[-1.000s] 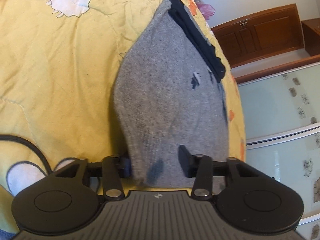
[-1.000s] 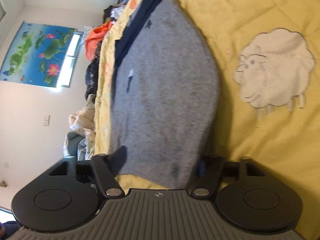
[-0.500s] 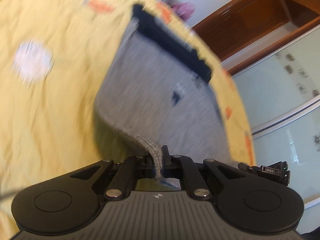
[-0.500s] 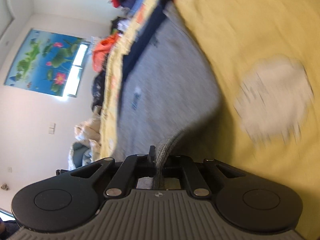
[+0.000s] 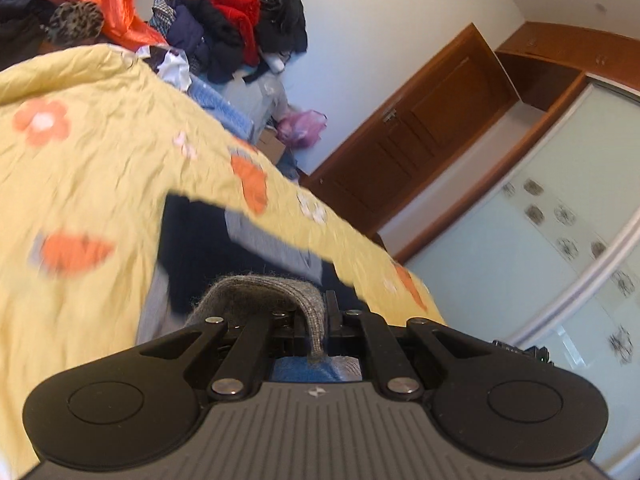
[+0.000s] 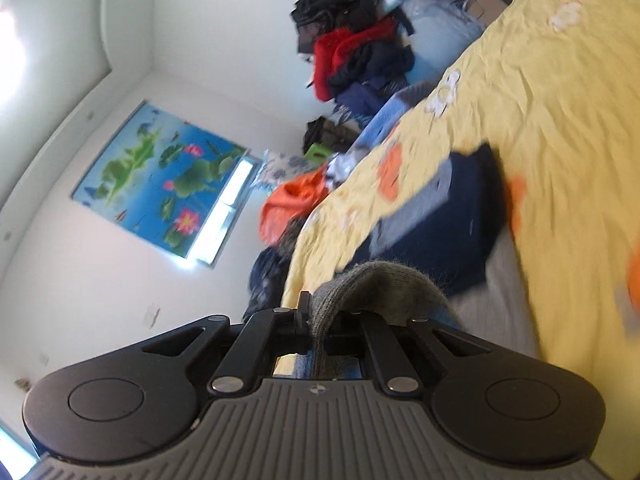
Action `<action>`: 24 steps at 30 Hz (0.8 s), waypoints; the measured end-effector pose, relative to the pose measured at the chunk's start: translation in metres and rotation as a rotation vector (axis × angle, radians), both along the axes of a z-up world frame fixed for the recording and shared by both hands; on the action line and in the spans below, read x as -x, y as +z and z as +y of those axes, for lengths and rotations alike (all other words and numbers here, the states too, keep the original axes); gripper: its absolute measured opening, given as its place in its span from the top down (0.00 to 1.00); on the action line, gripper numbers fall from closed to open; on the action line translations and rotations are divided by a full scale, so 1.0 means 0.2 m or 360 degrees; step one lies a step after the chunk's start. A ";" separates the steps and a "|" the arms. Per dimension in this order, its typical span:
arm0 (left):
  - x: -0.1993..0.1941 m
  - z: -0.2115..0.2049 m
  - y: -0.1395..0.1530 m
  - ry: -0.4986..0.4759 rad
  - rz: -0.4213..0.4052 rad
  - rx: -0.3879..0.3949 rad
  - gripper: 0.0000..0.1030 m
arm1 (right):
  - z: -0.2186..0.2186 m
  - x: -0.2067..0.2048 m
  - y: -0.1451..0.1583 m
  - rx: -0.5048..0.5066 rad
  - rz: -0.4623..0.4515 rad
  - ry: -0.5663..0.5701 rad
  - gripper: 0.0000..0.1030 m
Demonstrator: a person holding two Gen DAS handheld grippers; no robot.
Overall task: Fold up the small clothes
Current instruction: 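Lay the hem over the navy collar band and open both grippers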
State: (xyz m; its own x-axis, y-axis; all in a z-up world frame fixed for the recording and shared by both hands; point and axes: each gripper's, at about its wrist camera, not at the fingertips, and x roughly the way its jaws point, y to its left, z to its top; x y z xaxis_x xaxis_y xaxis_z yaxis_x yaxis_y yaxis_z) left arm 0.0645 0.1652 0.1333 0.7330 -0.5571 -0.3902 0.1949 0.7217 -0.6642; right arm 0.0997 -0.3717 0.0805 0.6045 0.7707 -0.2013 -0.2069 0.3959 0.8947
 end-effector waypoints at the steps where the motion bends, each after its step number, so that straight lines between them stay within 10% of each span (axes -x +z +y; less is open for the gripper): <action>1: -0.10 -0.01 0.00 0.0012 0.0003 -0.0033 0.95 | 0.00 -0.09 -0.01 0.0012 0.0013 -0.0015 0.86; 12: -1.07 -0.04 -0.40 0.0263 0.0237 -0.0365 0.95 | -0.03 -0.92 -0.41 0.0155 0.0299 -0.0241 0.85; 15: -1.15 -0.07 -0.51 0.0311 0.0276 -0.0503 0.94 | 0.00 -0.98 -0.54 0.0146 0.0391 -0.0304 0.73; 20: -1.10 -0.09 -0.46 0.0236 0.0194 -0.0502 0.83 | -0.02 -0.88 -0.52 0.0046 0.0264 -0.0379 0.25; 23: -0.98 -0.03 -0.35 0.0355 0.0106 -0.0523 0.66 | -0.03 -0.78 -0.41 0.0154 0.0197 -0.0390 0.17; 24: -0.93 0.00 -0.31 0.0400 0.0052 -0.0527 0.46 | -0.05 -0.72 -0.36 0.0173 0.0156 -0.0370 0.17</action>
State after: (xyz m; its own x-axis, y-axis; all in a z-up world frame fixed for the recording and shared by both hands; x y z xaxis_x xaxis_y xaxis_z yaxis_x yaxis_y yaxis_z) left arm 0.2509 0.1651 0.0713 0.8146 -0.2029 -0.5434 -0.0318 0.9198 -0.3911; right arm 0.2438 -0.3809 0.0095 0.7361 0.5845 -0.3414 -0.0137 0.5172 0.8558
